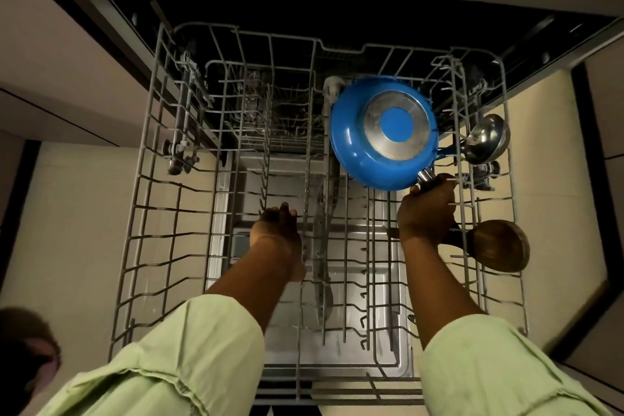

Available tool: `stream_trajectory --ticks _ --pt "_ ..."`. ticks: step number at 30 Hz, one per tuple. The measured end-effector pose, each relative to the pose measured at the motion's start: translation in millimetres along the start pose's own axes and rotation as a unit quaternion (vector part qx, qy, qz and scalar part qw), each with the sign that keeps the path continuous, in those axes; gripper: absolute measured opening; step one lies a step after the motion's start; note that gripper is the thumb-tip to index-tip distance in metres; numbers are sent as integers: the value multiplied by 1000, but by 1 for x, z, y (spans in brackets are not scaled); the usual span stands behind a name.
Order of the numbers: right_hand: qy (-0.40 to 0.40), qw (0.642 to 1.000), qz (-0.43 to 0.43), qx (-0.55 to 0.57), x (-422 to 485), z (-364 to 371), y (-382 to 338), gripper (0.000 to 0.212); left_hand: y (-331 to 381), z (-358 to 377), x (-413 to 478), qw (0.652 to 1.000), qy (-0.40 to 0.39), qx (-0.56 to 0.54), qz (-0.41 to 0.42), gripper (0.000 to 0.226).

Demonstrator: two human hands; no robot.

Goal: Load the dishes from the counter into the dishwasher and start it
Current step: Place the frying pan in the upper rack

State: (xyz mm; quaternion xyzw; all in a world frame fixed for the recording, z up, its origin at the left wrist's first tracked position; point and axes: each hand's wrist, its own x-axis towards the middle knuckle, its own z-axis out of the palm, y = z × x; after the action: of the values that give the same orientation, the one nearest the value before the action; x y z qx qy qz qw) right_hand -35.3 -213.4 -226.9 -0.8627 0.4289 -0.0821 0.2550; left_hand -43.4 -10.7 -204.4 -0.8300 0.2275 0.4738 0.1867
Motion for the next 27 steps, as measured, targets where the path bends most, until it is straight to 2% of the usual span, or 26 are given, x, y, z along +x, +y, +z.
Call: stream_trajectory --ticks 3,6,8,11,16,22,27 --pt "-3 1000 -17 4 -7 7 4 39 0 0 1 1000 -1 -5 -2 90" --pt "-24 998 -30 -53 -16 14 6 67 0 0 0 1000 -2 -5 -2 91" --pt "-28 995 -45 -84 -24 15 6 74 0 -1 -2 1000 -2 -2 -2 90" --pt "-30 992 -71 -104 -41 14 7 76 0 0 -2 1000 -2 -18 -10 92" --pt "-83 982 -82 -146 -62 10 11 78 -1 1 -3 1000 7 -26 -11 94" --pt "-53 978 -131 -151 -87 -1 10 70 4 17 -16 998 53 -11 -11 76" --pt "-117 969 -125 -177 -117 -27 -3 74 10 33 -49 993 105 -56 4 71"
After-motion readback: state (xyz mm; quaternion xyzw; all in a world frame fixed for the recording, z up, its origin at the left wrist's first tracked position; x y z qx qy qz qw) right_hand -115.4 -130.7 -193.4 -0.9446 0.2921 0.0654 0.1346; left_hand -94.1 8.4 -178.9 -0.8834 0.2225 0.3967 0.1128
